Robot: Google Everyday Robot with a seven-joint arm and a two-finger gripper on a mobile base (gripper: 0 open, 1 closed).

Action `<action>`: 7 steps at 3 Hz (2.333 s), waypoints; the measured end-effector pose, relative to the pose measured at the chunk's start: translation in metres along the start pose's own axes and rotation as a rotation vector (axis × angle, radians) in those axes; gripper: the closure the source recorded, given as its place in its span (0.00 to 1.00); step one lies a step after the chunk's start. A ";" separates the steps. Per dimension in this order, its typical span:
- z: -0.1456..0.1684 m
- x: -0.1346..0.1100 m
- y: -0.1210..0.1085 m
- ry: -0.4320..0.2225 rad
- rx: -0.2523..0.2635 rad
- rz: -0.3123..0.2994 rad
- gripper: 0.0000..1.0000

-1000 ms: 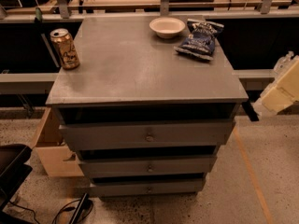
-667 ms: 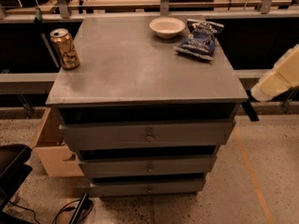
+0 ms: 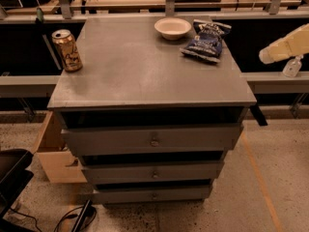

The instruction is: Move blue chip bag near orange can

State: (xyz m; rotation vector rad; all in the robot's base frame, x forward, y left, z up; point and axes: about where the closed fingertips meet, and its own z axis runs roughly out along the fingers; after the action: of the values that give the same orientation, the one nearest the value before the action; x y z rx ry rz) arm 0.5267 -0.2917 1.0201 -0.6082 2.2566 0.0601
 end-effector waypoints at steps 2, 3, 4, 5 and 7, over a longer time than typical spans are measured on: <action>0.052 -0.075 -0.047 -0.392 -0.066 0.143 0.00; 0.052 -0.074 -0.047 -0.389 -0.066 0.142 0.00; 0.080 -0.089 -0.036 -0.401 -0.124 0.154 0.00; 0.127 -0.110 -0.029 -0.425 -0.204 0.200 0.00; 0.216 -0.122 -0.034 -0.332 -0.222 0.220 0.00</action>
Offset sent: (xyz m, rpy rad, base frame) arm 0.1406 -0.0084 0.0406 0.4475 -0.4273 0.0050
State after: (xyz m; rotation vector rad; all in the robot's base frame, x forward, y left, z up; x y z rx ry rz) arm 0.7600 -0.2222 0.9610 -0.4248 1.9959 0.4913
